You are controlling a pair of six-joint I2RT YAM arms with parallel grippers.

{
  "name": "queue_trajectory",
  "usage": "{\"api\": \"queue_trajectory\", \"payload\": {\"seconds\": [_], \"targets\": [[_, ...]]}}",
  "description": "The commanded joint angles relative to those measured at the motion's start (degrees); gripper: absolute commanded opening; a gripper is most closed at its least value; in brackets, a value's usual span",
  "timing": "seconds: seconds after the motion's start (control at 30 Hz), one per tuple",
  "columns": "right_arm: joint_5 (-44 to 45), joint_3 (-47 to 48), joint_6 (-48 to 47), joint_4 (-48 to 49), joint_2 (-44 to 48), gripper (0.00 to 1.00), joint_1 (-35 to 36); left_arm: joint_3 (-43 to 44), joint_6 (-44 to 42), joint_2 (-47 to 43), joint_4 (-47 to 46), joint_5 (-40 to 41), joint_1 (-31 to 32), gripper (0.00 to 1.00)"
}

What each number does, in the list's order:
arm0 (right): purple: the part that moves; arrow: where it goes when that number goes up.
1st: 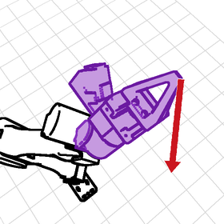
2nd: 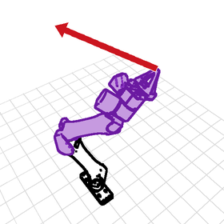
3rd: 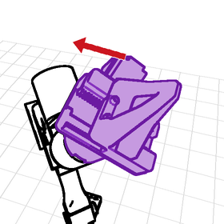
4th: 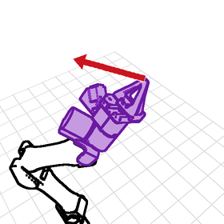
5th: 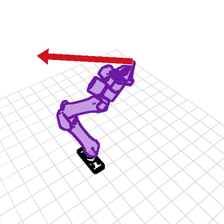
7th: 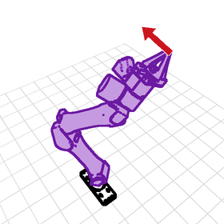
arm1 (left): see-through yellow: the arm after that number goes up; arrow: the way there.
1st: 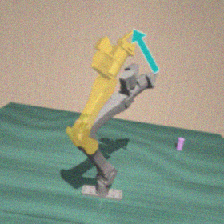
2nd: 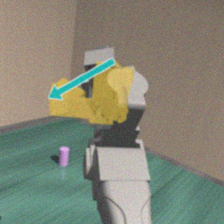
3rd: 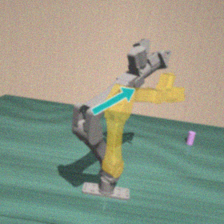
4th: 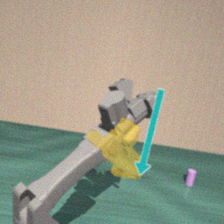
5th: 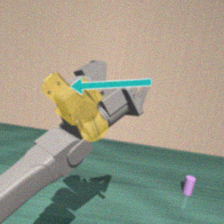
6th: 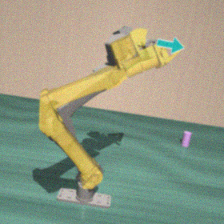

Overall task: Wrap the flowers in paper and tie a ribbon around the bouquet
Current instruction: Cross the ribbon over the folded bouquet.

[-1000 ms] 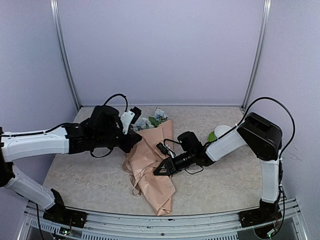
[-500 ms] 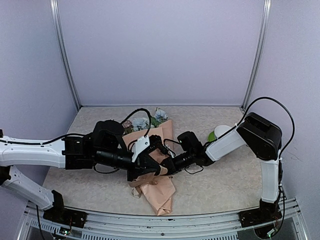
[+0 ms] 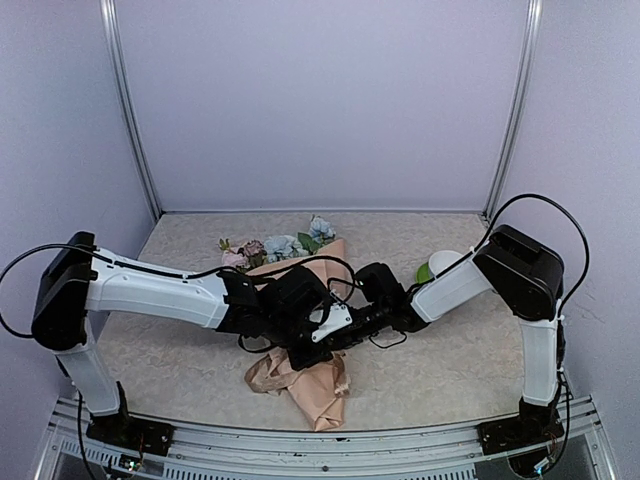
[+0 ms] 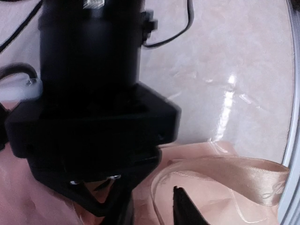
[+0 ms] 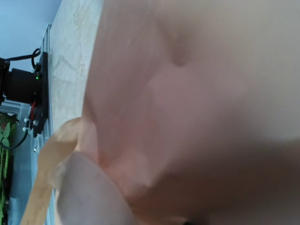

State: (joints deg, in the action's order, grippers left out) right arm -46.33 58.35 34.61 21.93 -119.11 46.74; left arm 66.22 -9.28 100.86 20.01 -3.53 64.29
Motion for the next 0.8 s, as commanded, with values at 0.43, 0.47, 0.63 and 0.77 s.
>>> {"api": "queue_trajectory", "payload": {"seconds": [0.43, 0.47, 0.63, 0.77], "targets": [[1.6, -0.27, -0.04, -3.41, -1.4, 0.31, -0.51, -9.71, 5.17, -13.44, -0.26, -9.26, -11.16, 0.99], [1.67, -0.25, 0.01, -3.38, -1.41, 0.31, -0.51, -9.75, 5.18, -12.61, 1.46, -7.31, -10.43, 0.99], [1.21, -0.12, 0.08, -3.26, -2.2, 0.31, -0.51, -10.9, 4.06, -8.93, 2.58, -3.89, -9.03, 0.99], [1.15, -0.28, 0.23, -3.13, -2.19, 0.31, -0.52, -11.39, 3.74, -6.73, -1.62, -0.4, -9.14, 0.98]]}}
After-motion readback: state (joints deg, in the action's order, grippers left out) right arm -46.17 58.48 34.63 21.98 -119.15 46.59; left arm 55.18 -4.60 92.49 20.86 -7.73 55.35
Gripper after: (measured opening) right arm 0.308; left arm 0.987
